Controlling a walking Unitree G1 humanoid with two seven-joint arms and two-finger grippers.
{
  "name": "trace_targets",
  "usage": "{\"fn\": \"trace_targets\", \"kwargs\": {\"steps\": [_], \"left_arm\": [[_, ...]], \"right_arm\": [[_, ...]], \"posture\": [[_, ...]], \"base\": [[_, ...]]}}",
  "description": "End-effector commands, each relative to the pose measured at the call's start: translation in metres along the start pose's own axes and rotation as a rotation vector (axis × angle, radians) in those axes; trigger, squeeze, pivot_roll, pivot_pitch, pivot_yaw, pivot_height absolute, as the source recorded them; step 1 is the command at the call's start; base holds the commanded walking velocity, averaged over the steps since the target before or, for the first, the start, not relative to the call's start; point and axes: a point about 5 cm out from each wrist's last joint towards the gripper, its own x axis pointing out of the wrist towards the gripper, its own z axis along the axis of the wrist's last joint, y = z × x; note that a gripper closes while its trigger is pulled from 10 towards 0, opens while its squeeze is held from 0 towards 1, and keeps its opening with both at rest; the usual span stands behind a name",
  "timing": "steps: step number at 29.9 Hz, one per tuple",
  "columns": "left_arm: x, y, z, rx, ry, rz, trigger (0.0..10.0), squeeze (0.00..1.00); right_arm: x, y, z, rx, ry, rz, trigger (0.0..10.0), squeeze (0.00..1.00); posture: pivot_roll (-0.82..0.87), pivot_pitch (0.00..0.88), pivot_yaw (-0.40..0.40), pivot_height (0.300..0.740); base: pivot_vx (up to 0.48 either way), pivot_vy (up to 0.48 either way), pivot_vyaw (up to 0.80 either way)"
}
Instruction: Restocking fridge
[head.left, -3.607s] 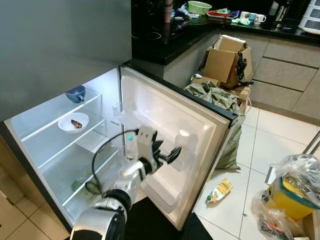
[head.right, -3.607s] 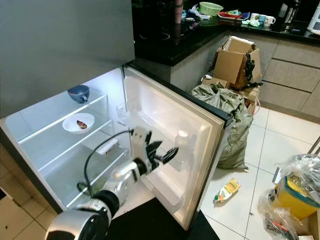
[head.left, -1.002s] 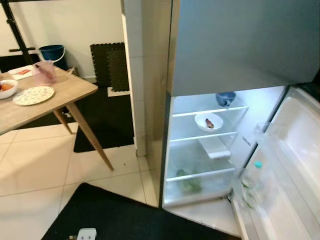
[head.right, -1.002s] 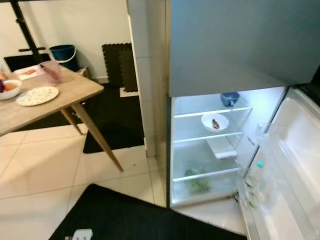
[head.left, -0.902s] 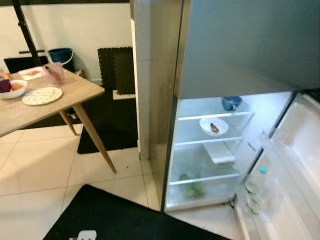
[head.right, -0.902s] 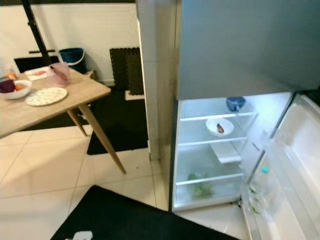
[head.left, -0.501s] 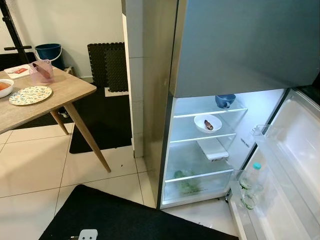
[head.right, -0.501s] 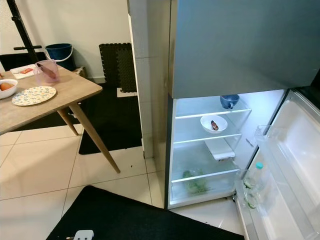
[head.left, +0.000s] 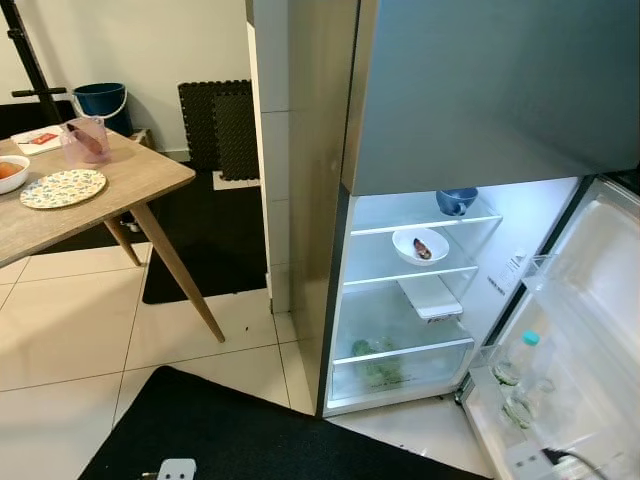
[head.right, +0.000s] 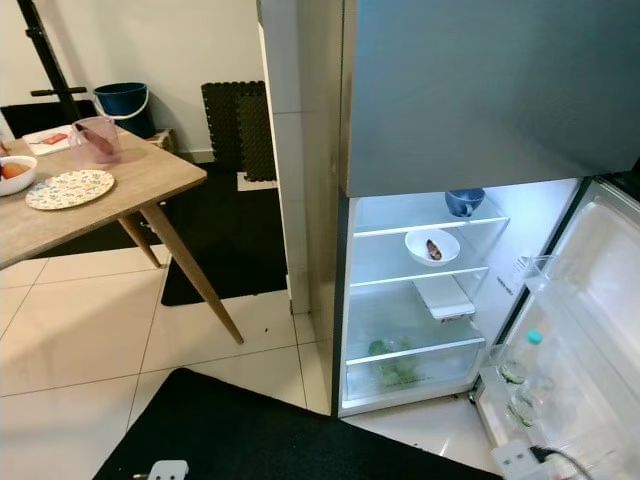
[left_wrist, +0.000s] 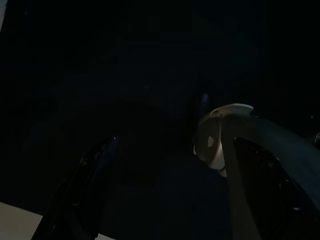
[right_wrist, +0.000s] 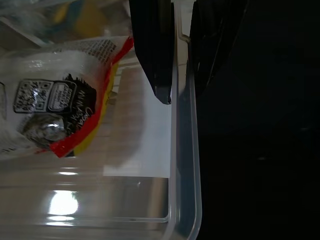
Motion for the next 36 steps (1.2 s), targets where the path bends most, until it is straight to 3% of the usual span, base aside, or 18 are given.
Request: {"fn": "trace_targets", "kwargs": {"steps": [1,3,8,16,24,36], "left_arm": [[0.0,-0.001,-0.002,0.014,0.008,-0.004,10.0,0.0],[0.0,-0.002,-0.002,0.015,0.008,-0.004,10.0,0.0],[0.0,-0.003,-0.002,0.021,0.009,-0.009,10.0,0.0],[0.0,-0.003,-0.003,0.027,0.012,-0.012,10.0,0.0],[0.0,-0.004,-0.004,0.035,0.017,-0.017,10.0,0.0],[0.001,-0.008,-0.004,0.039,0.023,-0.035,10.0,0.0]], "right_arm": [[0.0,0.002,-0.003,0.015,0.012,-0.003,10.0,0.0],[0.0,0.005,-0.003,0.015,0.008,0.014,10.0,0.0],[0.001,0.042,0.009,-0.002,-0.046,0.145,10.0,0.0],[0.0,0.065,0.029,-0.089,-0.124,0.231,10.0,0.0],[-0.002,0.075,0.046,-0.165,-0.179,0.278,10.0,0.0],[-0.002,0.081,0.043,-0.241,-0.18,0.288,10.0,0.0]], "posture": [[-0.03,0.0,-0.04,0.74],[-0.04,0.0,-0.04,0.74],[-0.04,0.0,-0.038,0.74],[-0.03,0.0,-0.034,0.74],[-0.03,0.0,-0.043,0.74],[-0.03,0.0,-0.046,0.74]], "base": [[0.0,0.0,0.0],[0.0,0.0,0.0],[0.0,0.0,0.0],[0.0,0.0,0.1],[0.0,0.0,0.79],[0.0,0.0,0.72]]}}
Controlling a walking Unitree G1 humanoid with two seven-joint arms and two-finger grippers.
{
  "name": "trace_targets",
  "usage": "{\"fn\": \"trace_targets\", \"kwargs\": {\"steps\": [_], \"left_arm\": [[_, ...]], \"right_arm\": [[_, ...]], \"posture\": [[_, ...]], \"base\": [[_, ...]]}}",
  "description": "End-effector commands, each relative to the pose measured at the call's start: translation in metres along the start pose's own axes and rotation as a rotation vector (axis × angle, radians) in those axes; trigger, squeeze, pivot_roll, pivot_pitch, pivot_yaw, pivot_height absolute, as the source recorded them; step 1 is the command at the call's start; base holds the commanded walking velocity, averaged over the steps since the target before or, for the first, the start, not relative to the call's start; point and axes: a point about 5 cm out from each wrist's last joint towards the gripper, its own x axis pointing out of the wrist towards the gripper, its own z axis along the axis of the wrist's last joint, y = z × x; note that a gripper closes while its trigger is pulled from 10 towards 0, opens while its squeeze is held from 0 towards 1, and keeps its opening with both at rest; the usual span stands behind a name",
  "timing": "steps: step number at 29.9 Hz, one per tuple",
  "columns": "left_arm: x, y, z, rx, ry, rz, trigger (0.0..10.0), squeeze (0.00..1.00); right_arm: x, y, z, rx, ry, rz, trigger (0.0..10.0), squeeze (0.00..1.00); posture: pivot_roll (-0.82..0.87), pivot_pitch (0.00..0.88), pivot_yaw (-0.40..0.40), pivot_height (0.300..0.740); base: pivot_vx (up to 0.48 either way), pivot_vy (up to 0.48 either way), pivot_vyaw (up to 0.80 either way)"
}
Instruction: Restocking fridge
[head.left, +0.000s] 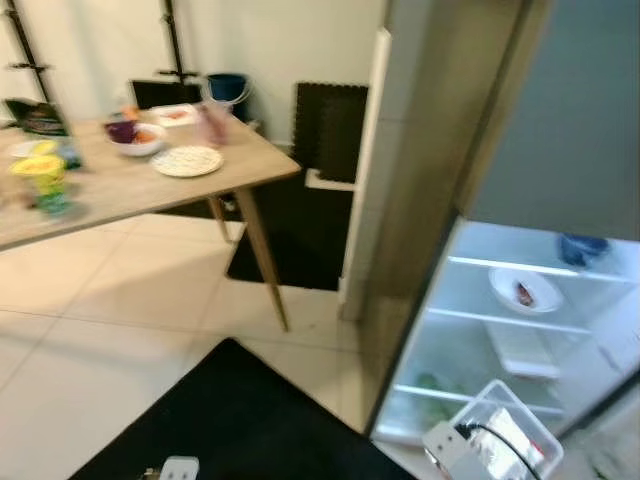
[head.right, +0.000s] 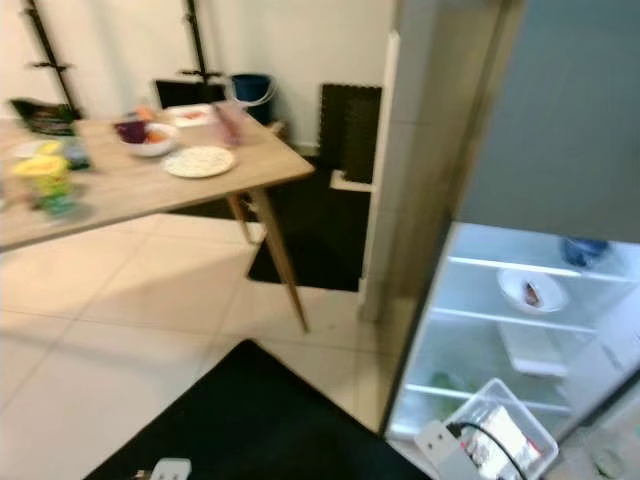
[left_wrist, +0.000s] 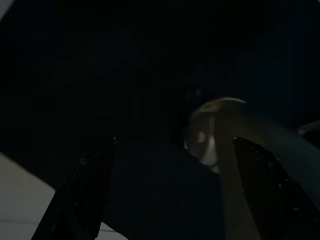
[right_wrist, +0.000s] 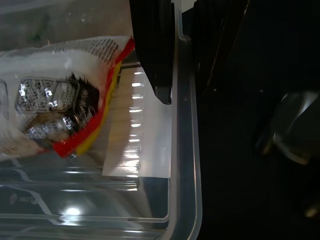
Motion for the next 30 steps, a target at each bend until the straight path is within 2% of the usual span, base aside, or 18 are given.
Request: {"fn": "trace_targets", "kwargs": {"steps": [1,10,18,30], "left_arm": [[-0.0002,-0.0042,-0.0059,-0.001,0.023,-0.016,10.0,0.0],[-0.0002,-0.0056,-0.0062,-0.014,0.023,-0.038,10.0,0.0],[-0.0004,-0.006,-0.0071,-0.026,0.027,-0.05,10.0,0.0],[-0.0003,-0.0067,-0.0068,-0.043,0.023,-0.057,10.0,0.0]], "right_arm": [[-0.0004,-0.0023,-0.001,-0.019,0.007,-0.015,10.0,0.0],[-0.0003,-0.0002,-0.0022,-0.017,0.006,-0.011,10.0,0.0],[-0.0003,0.004,-0.007,-0.025,0.023,0.002,10.0,0.0],[-0.0012,0.0021,-0.0105,-0.064,0.039,0.0,10.0,0.0]], "posture": [[-0.03,0.0,-0.046,0.74],[-0.04,0.0,-0.042,0.74],[-0.04,0.0,-0.043,0.74],[-0.04,0.0,-0.047,0.74]], "base": [[0.0,0.0,0.0],[0.0,-0.065,0.0],[0.0,-0.422,0.0],[0.0,-0.377,0.0]]}}
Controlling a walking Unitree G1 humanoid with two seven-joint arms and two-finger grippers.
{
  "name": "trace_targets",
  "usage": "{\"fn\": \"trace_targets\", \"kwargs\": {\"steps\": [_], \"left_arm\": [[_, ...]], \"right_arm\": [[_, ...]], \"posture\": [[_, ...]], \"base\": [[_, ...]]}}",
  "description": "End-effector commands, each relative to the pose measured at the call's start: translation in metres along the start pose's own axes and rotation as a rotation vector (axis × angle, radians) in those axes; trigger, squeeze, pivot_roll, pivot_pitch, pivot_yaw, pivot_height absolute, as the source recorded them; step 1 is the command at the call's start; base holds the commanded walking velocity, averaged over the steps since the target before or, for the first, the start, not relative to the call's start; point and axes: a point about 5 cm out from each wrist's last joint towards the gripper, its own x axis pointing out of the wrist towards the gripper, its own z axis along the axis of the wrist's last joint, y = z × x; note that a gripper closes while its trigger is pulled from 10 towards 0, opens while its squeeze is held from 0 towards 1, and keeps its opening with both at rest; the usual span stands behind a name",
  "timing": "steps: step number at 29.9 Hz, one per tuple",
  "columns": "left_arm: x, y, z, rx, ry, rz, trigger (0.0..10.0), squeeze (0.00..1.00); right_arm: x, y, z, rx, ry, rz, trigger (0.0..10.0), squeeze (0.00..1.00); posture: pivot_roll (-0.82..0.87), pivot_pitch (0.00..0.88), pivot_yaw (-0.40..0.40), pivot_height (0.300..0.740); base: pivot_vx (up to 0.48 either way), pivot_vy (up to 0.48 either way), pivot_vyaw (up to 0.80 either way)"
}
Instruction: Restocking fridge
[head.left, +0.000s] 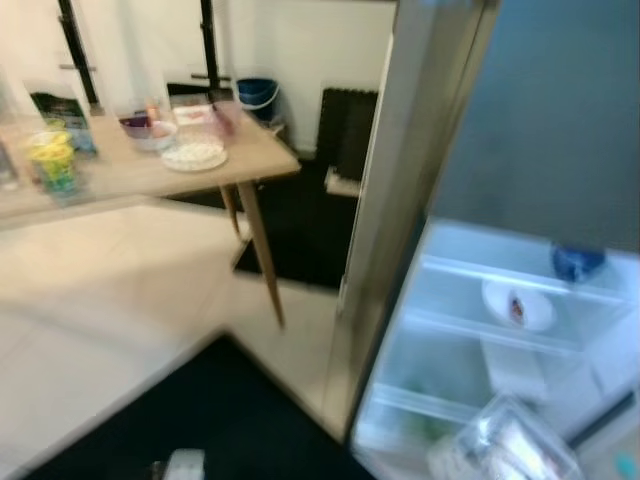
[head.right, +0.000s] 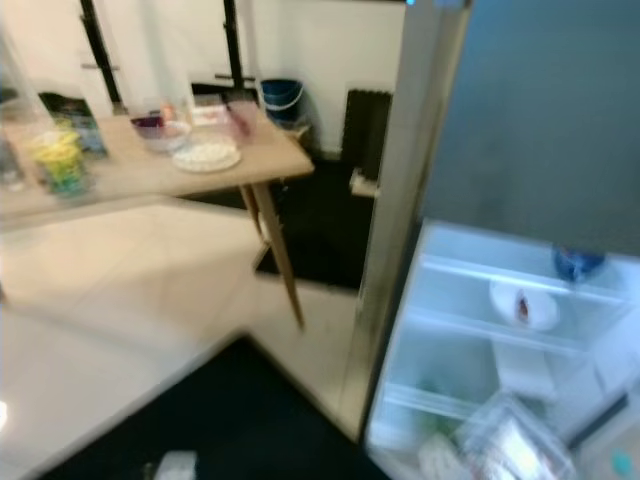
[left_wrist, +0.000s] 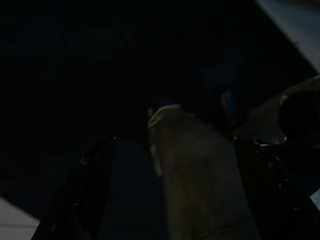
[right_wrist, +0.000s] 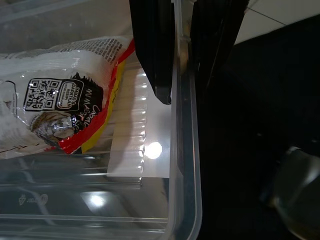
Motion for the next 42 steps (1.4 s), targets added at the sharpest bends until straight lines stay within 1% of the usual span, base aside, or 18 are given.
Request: {"fn": "trace_targets", "kwargs": {"steps": [1,17,21,23,34,42], "left_arm": [[0.0005,-0.001,0.0019,-0.008,-0.007,-0.005,10.0,0.0],[0.0004,-0.0023,-0.0004,-0.01,-0.002,-0.006,10.0,0.0],[0.0003,-0.0021,-0.0005,-0.01,-0.002,-0.005,10.0,0.0],[0.0003,-0.0022,-0.0005,-0.011,-0.003,-0.005,10.0,0.0],[0.0004,-0.0028,-0.0011,-0.009,0.0,-0.005,10.0,0.0],[0.0005,-0.0018,0.0004,0.003,-0.004,0.004,10.0,0.0]], "right_arm": [[-0.0003,-0.0043,0.003,-0.015,-0.009,-0.019,10.0,0.0],[-0.0005,-0.0046,0.0028,-0.032,-0.01,-0.021,10.0,0.0],[-0.0004,-0.0042,0.0027,-0.02,-0.009,-0.02,10.0,0.0],[-0.0002,-0.0034,0.0035,-0.039,-0.01,-0.012,10.0,0.0],[0.0002,-0.0014,0.0041,-0.027,-0.015,-0.006,10.0,0.0],[0.0004,-0.0005,0.0045,-0.028,-0.017,-0.004,10.0,0.0]], "posture": [[-0.04,0.0,-0.047,0.74],[-0.04,0.0,-0.046,0.74],[-0.04,0.0,-0.046,0.74],[-0.04,0.0,-0.046,0.74],[-0.04,0.0,-0.046,0.74],[-0.04,0.0,-0.045,0.74]], "base": [[0.0,0.0,0.0],[0.0,0.0,0.0],[0.0,0.0,0.0],[0.0,0.0,0.0],[0.0,0.0,-0.77],[0.0,0.0,0.0]]}}
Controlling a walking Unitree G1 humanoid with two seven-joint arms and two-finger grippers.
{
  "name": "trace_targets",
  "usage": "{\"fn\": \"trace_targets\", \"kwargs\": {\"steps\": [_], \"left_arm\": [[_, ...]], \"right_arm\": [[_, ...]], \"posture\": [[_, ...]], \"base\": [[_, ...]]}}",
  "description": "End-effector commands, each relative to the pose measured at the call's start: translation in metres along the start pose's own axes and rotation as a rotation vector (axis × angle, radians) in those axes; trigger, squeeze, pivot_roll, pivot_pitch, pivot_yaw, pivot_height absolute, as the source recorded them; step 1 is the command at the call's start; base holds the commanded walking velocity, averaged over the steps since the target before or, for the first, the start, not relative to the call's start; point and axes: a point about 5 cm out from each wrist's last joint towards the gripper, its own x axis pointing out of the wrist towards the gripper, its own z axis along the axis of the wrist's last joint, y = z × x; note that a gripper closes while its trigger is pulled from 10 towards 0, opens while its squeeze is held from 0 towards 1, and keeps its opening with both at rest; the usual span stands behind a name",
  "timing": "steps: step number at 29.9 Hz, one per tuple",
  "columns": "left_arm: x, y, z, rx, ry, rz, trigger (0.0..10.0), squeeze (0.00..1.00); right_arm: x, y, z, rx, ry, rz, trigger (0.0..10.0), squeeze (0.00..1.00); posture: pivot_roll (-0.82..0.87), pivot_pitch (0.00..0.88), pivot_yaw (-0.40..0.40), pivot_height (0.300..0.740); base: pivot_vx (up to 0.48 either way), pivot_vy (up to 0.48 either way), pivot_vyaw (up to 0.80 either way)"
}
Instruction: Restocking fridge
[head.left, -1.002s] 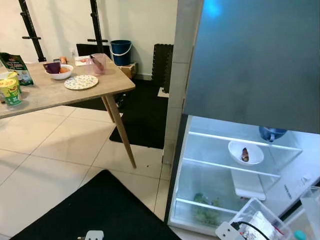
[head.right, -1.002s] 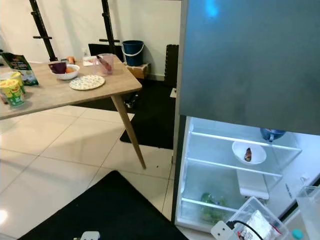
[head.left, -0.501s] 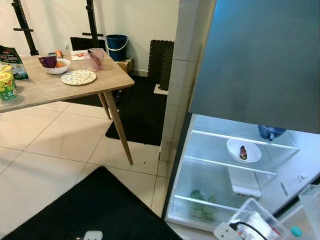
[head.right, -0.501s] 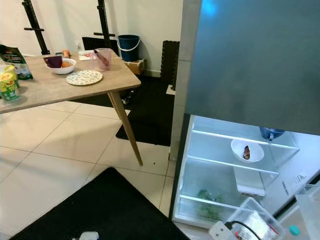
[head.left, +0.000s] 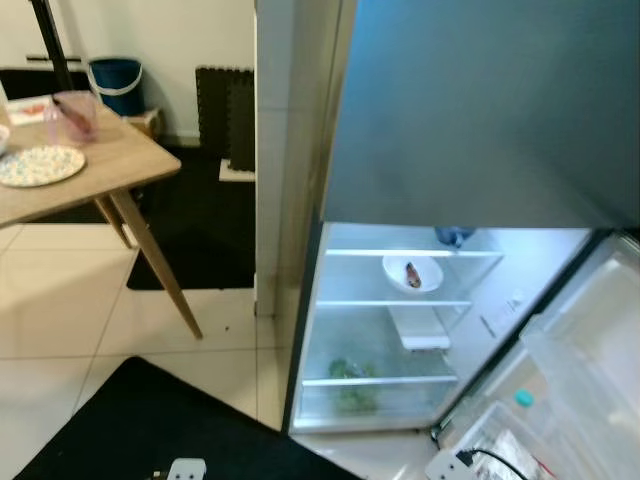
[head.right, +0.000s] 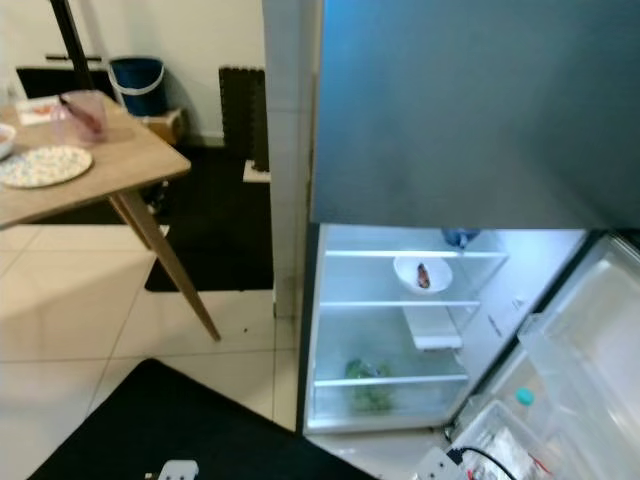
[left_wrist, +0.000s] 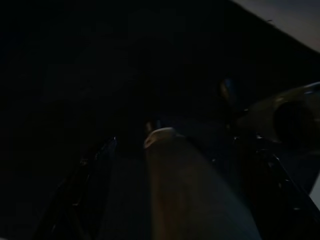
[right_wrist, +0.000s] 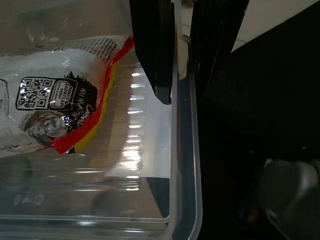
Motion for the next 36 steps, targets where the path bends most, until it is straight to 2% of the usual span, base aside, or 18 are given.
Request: {"fn": "trace_targets", "kwargs": {"steps": [1,12,20,32,36], "left_arm": [[-0.001,0.001,-0.005,0.003,0.015,0.006,10.0,0.0],[0.0,-0.001,-0.005,0.019,0.022,0.006,10.0,0.0],[0.0,0.0,-0.003,0.02,0.013,0.004,10.0,0.0],[0.0,-0.001,-0.001,0.026,0.007,-0.008,10.0,0.0],[-0.001,0.004,-0.003,0.026,0.011,-0.003,10.0,0.0]], "right_arm": [[0.0,-0.004,0.004,0.002,-0.016,-0.015,10.0,0.0],[0.001,0.01,0.0,0.015,-0.007,0.026,10.0,0.0],[0.001,0.012,-0.001,-0.002,-0.007,0.032,10.0,0.0],[0.001,0.011,-0.003,-0.006,-0.002,0.03,10.0,0.0],[0.001,0.012,-0.005,-0.007,0.006,0.031,10.0,0.0]], "posture": [[-0.04,0.0,-0.045,0.74],[-0.04,0.0,-0.043,0.74],[-0.04,0.0,-0.042,0.74],[-0.04,0.0,-0.043,0.74],[-0.04,0.0,-0.047,0.74]], "base": [[0.0,0.0,0.0],[0.0,0.0,0.0],[0.0,0.0,0.0],[0.312,0.0,0.0],[0.332,0.0,0.0]]}}
